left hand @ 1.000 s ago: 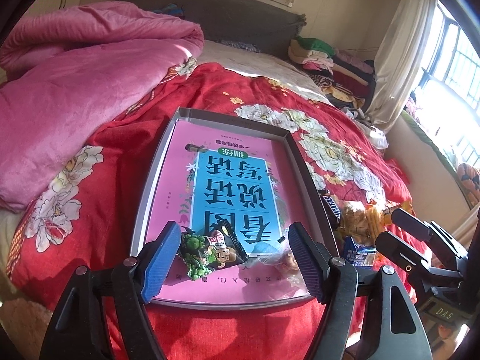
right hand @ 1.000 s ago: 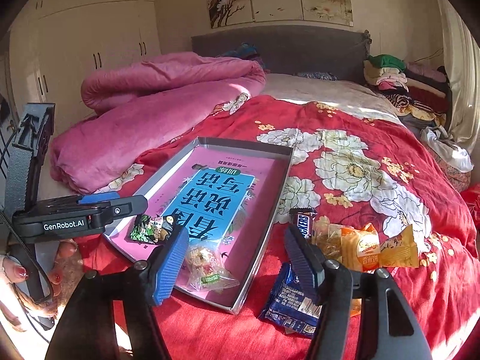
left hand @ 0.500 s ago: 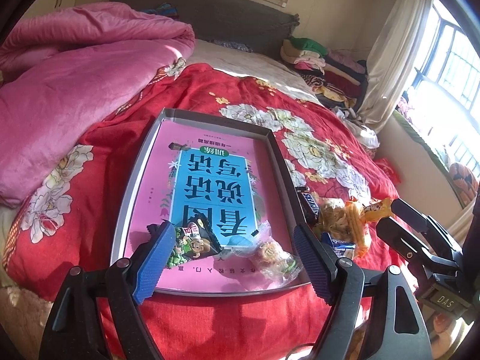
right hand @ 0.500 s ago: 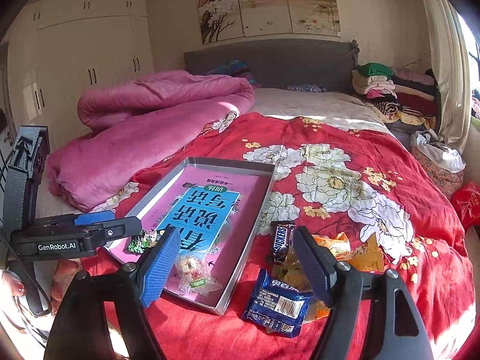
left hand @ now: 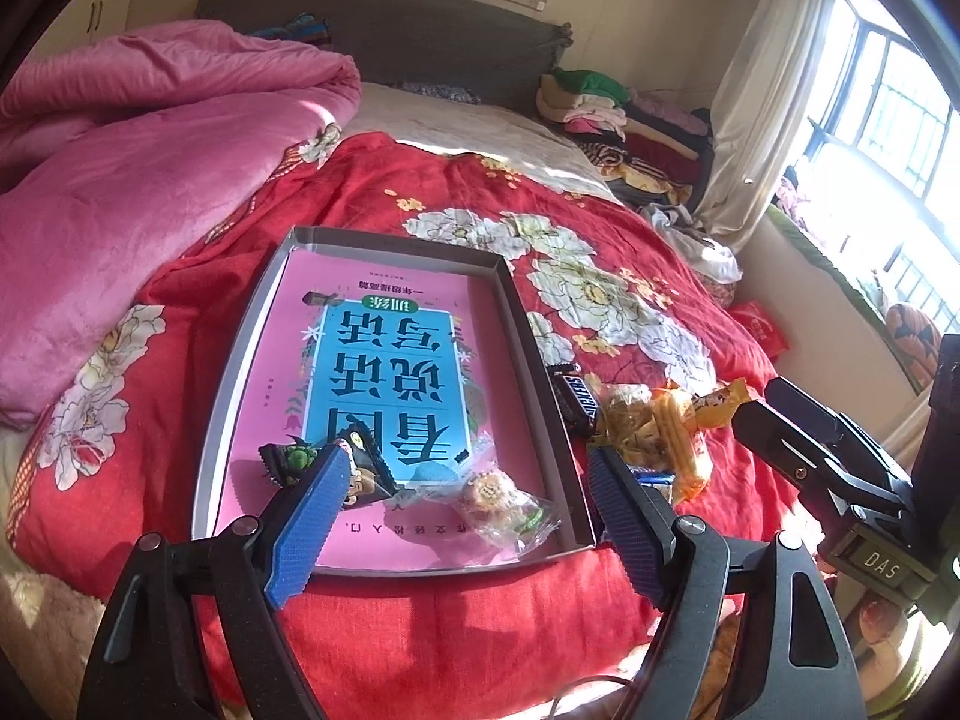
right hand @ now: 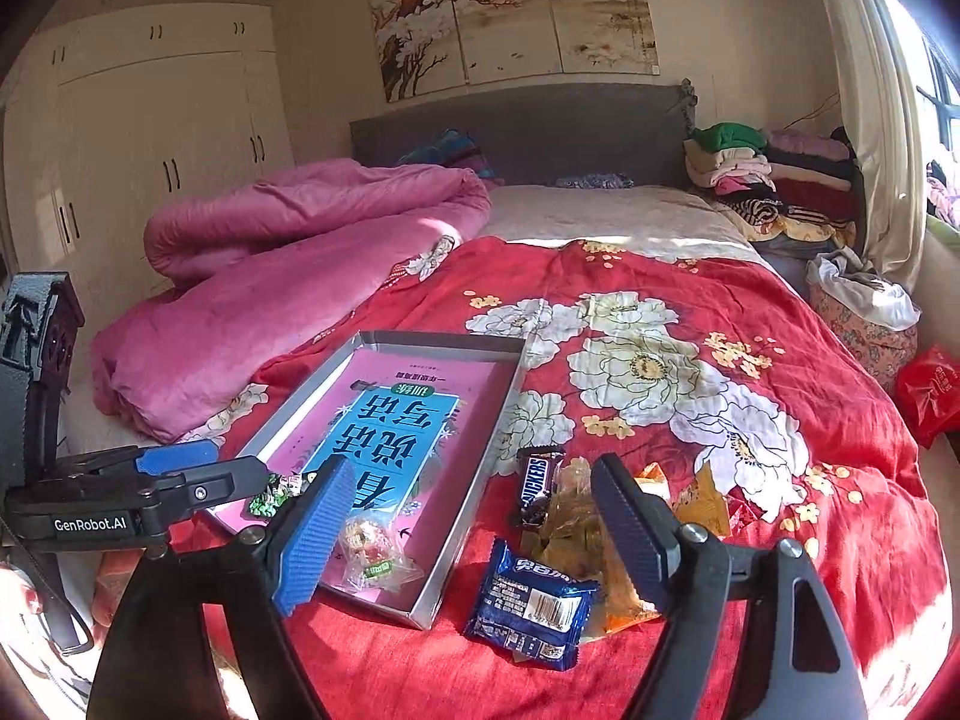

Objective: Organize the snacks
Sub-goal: 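Withdraw both tools back toward the remaining snack pile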

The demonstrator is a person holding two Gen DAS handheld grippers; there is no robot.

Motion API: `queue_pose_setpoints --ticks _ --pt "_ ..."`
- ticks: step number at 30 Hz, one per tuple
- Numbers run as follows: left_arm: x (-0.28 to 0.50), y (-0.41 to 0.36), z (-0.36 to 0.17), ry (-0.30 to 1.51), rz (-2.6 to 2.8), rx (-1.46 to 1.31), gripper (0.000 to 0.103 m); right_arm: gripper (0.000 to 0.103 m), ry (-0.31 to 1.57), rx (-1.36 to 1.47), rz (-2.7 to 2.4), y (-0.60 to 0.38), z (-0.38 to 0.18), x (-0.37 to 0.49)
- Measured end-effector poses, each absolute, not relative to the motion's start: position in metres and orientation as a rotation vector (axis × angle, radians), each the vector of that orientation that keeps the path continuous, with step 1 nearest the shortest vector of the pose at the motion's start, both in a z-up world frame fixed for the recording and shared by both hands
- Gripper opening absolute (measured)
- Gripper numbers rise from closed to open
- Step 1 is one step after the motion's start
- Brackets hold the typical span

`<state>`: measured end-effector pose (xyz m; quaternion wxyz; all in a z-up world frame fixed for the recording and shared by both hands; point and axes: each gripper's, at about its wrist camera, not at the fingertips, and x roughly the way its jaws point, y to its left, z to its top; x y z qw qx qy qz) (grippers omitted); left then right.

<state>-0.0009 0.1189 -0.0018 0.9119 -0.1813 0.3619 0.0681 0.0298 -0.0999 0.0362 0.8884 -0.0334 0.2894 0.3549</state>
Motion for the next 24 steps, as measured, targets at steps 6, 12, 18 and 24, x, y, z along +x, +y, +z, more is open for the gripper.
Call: queue_pose_setpoints --ticks 6,12,18,24 --pt "-0.001 0.108 0.003 0.746 0.118 -0.364 0.083 0.081 0.584 -0.043 0.718 -0.115 0.041 0.033" --pt "0.000 0.097 0.007 0.752 0.097 -0.356 0.083 0.083 0.572 -0.012 0.695 -0.131 0.045 0.038" --pt "0.001 0.087 0.009 0.756 0.081 -0.344 0.083 0.084 0.575 0.002 0.662 -0.145 0.044 0.043" --pt "0.004 0.076 0.012 0.764 0.055 -0.333 0.083 0.084 0.582 0.012 0.645 -0.154 0.043 0.047"
